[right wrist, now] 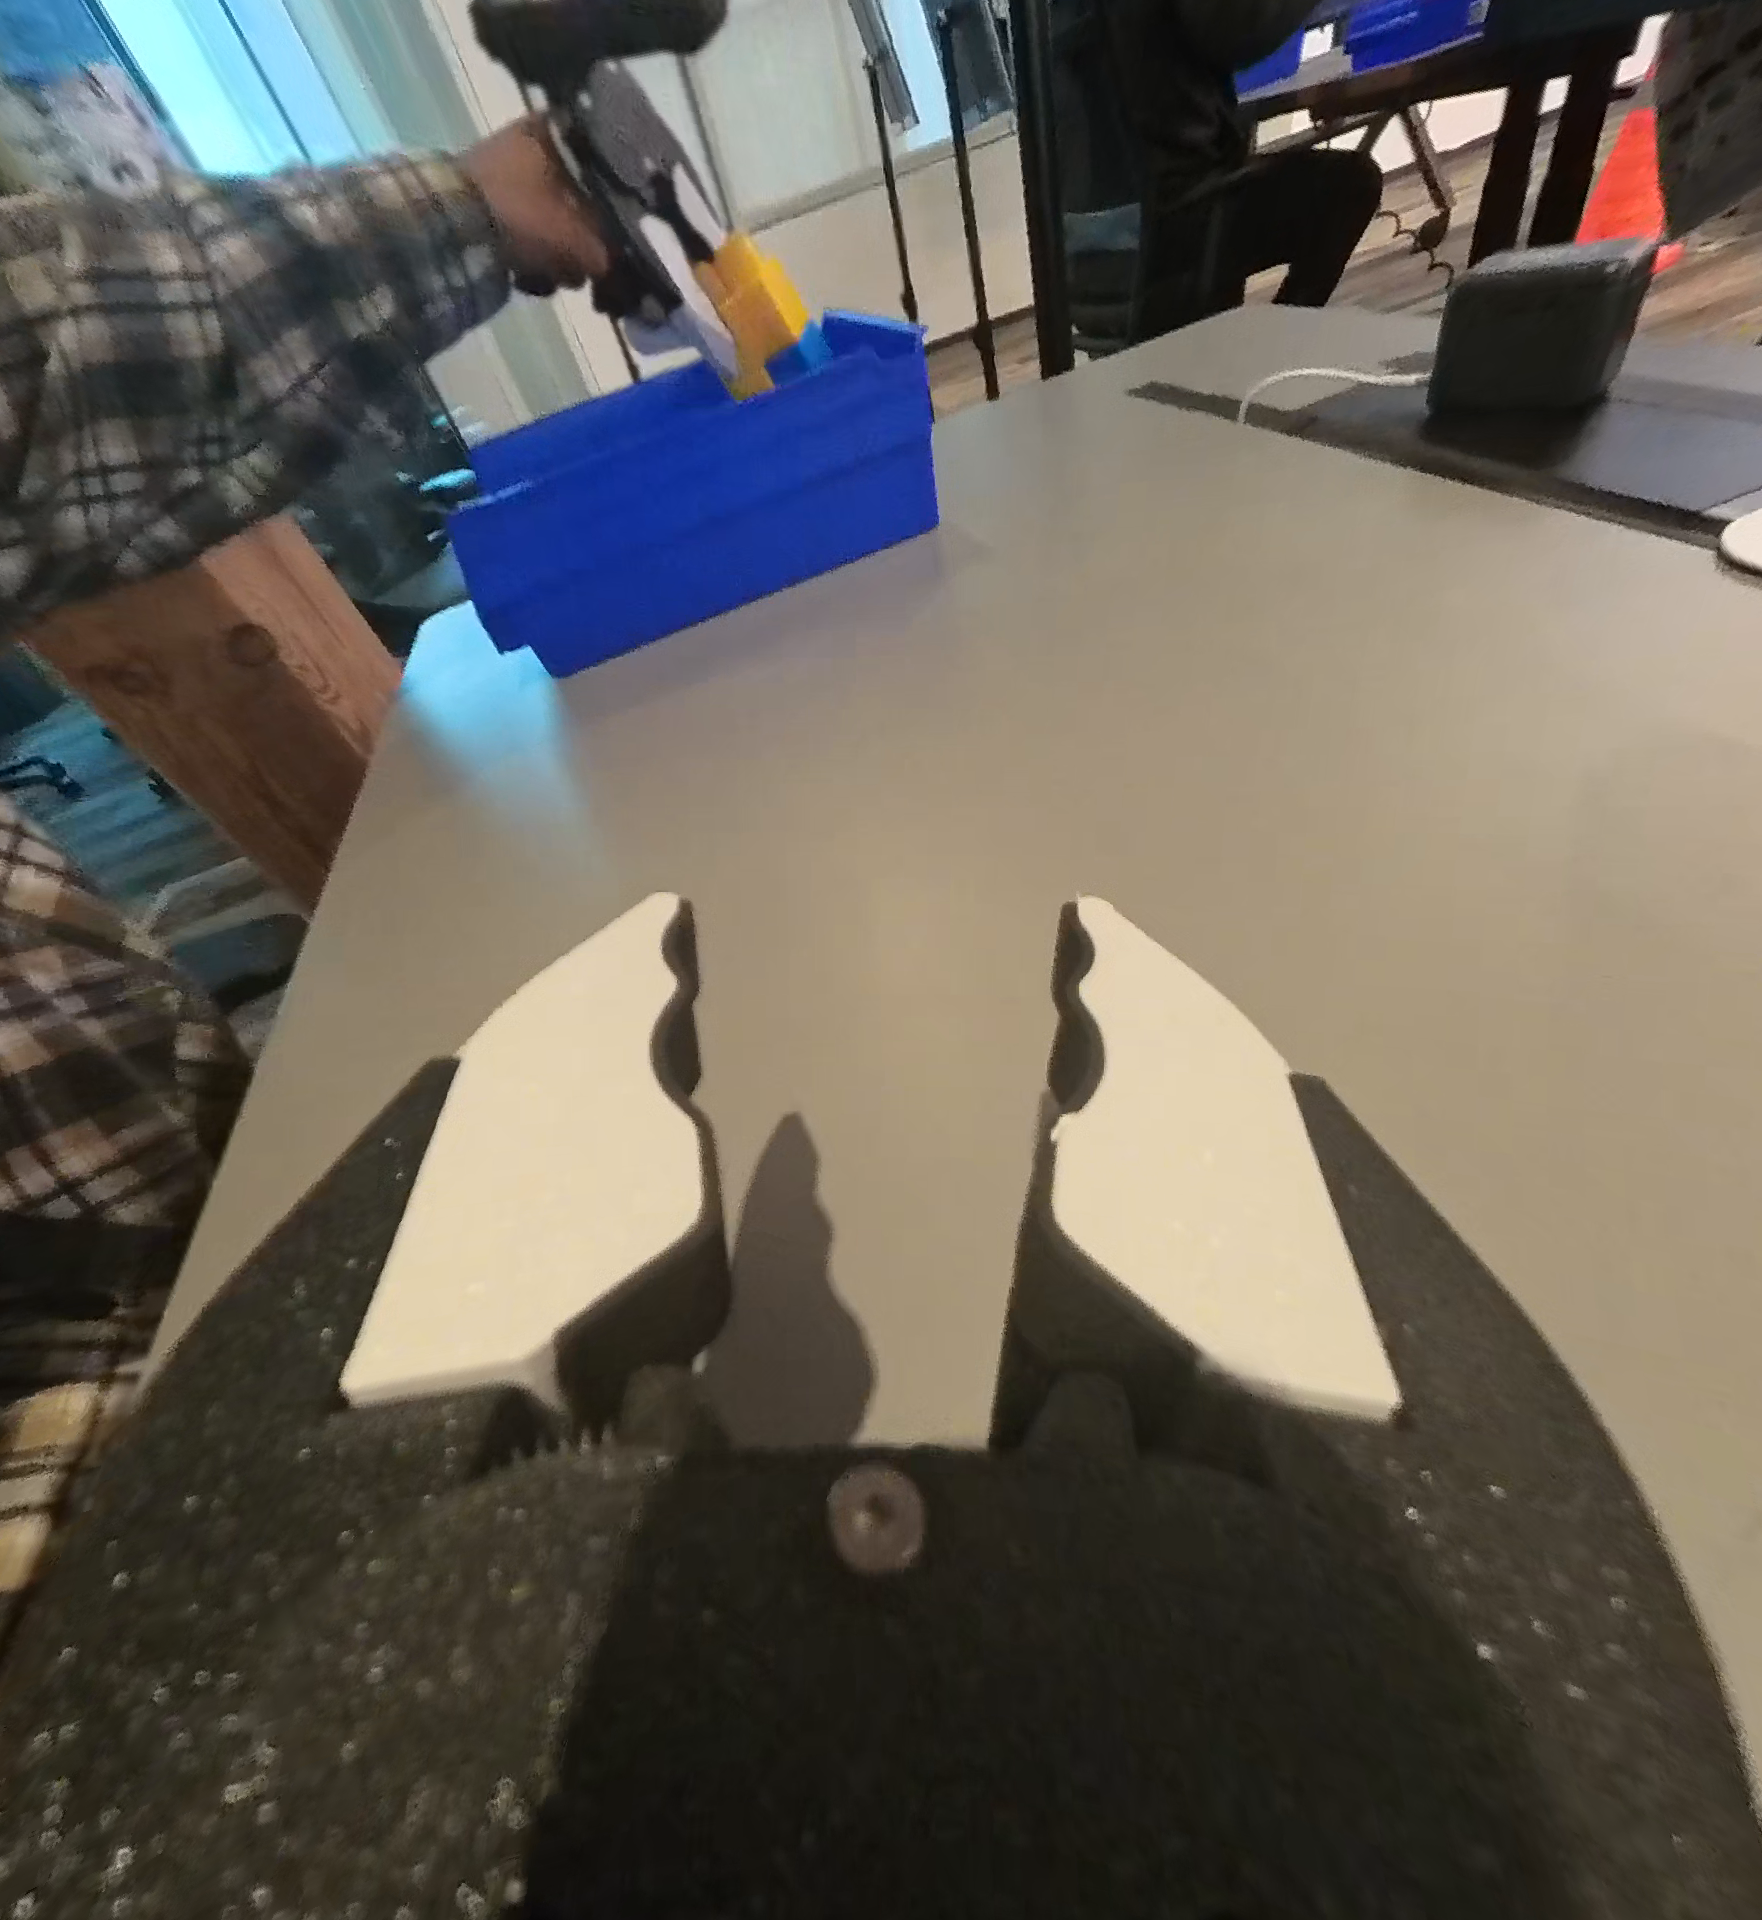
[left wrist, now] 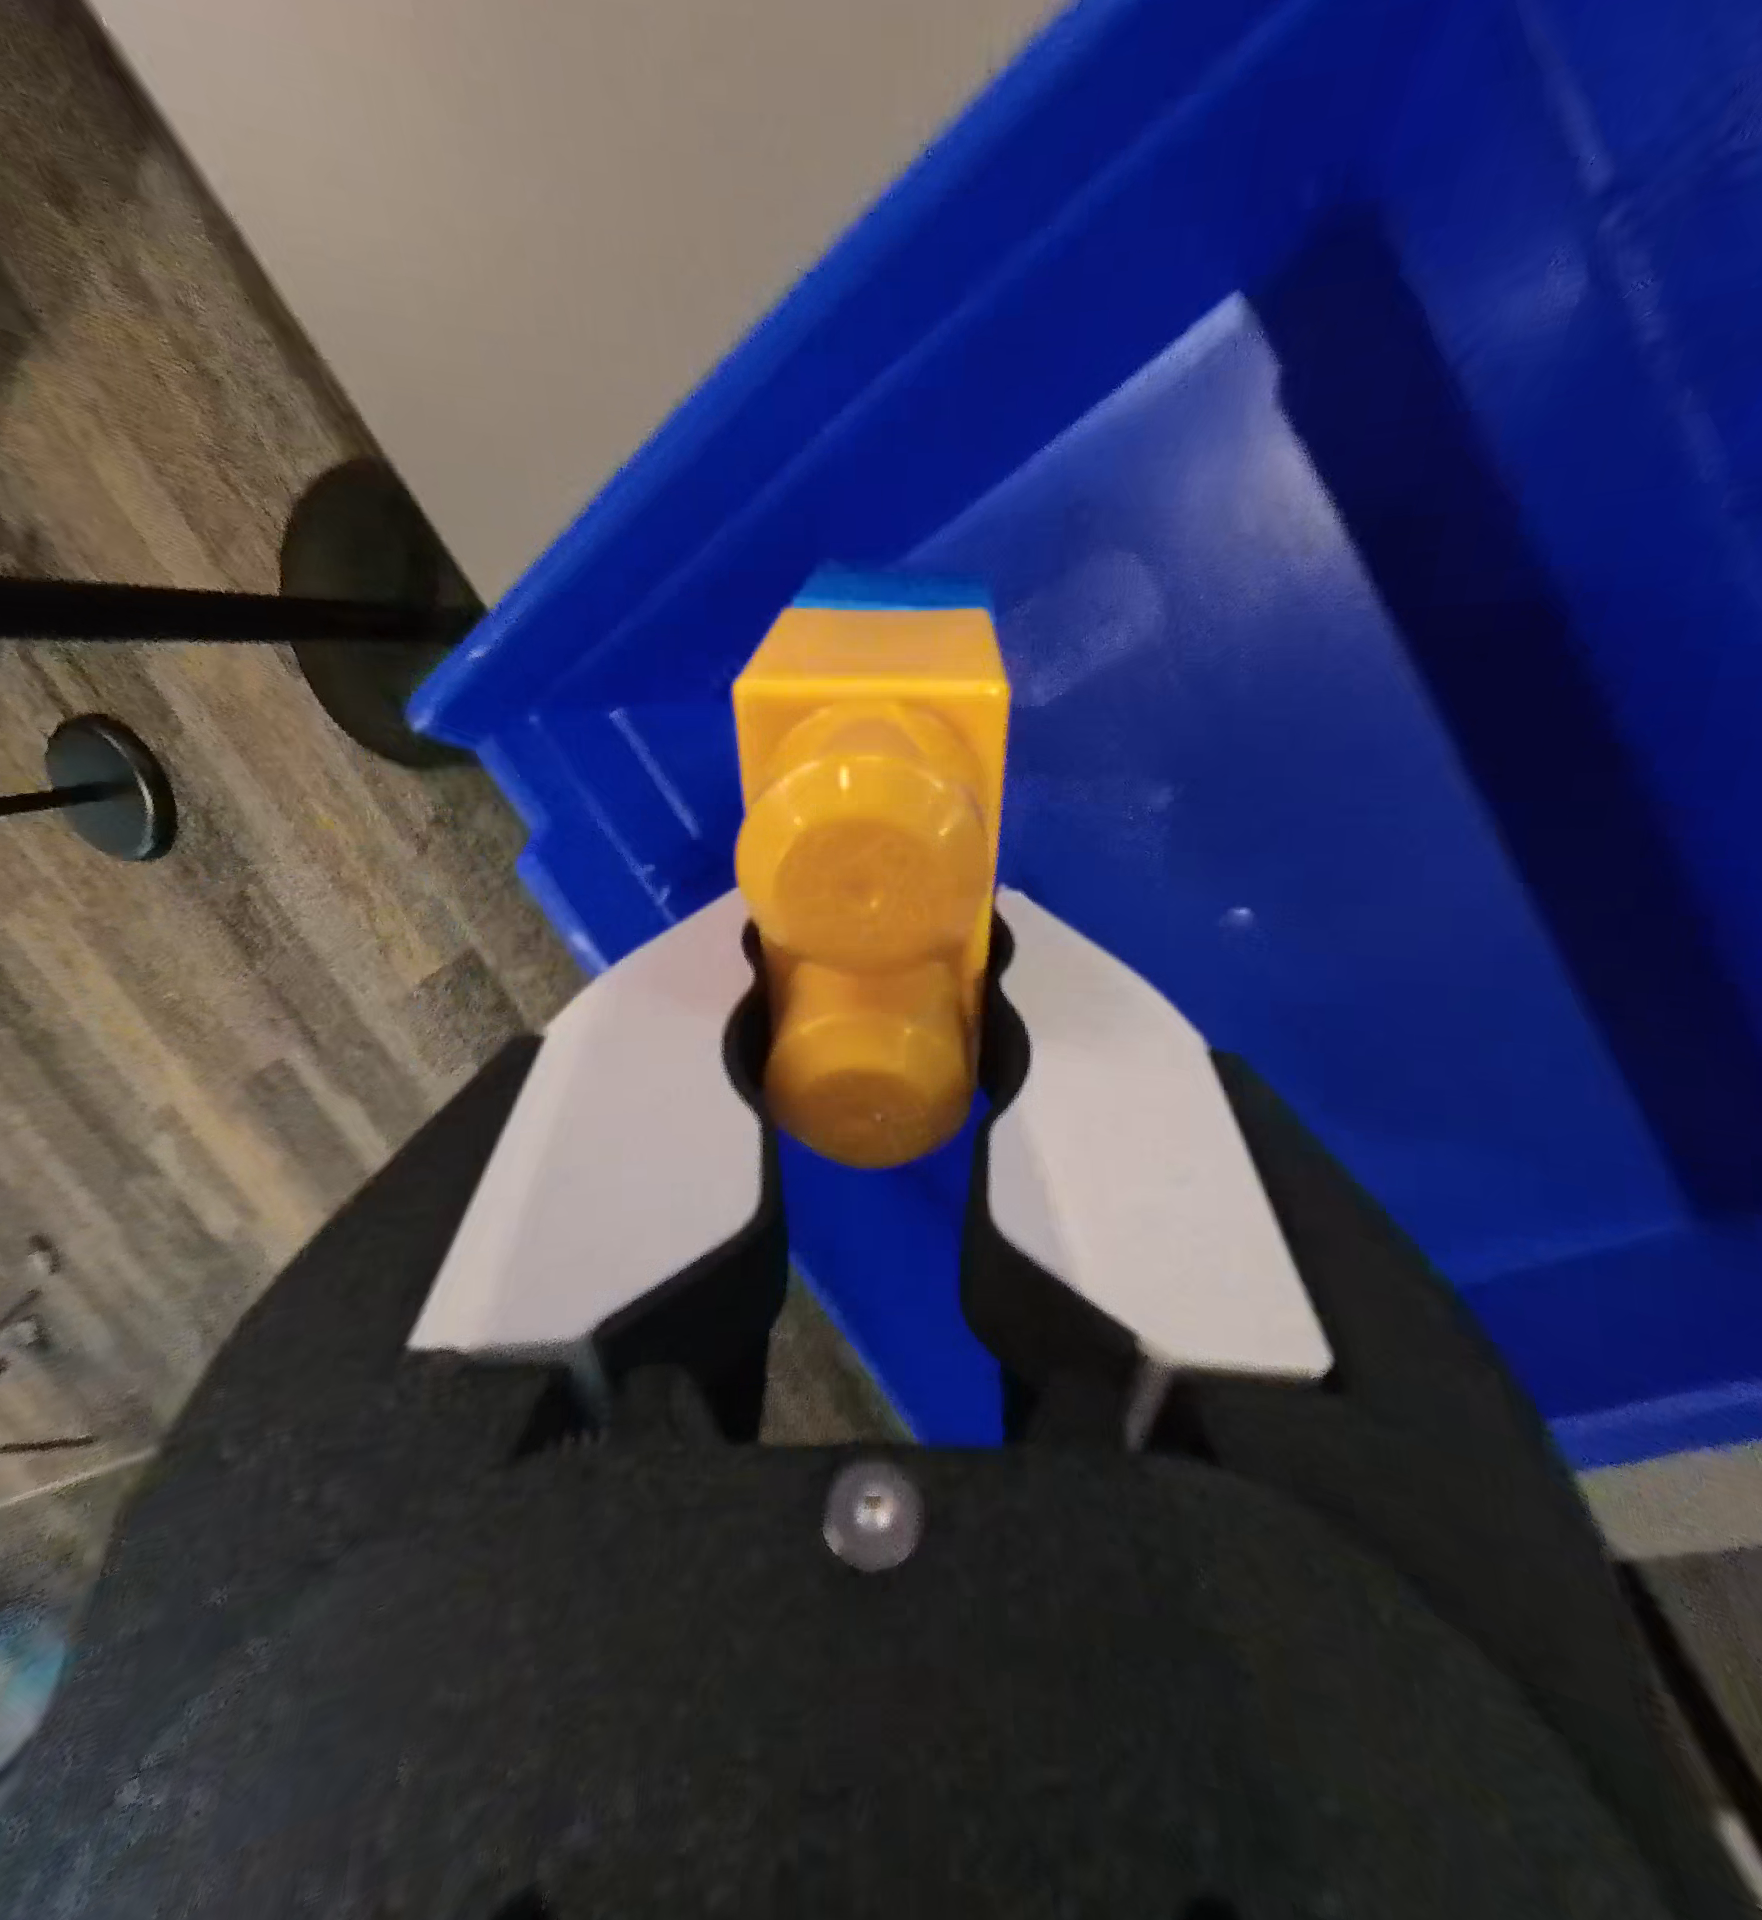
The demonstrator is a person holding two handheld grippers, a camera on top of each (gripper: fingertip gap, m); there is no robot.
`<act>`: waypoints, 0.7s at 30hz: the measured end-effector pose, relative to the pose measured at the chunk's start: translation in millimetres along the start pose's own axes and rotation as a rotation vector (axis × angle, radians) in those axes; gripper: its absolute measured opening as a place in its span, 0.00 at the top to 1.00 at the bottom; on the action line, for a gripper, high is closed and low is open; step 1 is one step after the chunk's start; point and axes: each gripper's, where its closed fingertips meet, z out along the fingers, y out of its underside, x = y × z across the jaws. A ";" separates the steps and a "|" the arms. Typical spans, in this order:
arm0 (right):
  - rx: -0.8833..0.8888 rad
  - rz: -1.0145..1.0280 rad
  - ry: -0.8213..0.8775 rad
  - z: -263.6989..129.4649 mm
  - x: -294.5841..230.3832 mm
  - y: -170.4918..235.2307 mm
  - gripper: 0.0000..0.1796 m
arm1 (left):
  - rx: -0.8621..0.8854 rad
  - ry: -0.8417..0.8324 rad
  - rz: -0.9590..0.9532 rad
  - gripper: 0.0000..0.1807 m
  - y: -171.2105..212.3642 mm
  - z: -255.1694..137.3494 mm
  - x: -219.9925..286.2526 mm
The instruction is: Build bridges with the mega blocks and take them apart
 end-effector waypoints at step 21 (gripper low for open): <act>0.271 0.102 -0.082 -41.0 -0.3 -52.0 0.63 | 1.194 0.921 0.147 0.80 -259.0 -121.8 394.9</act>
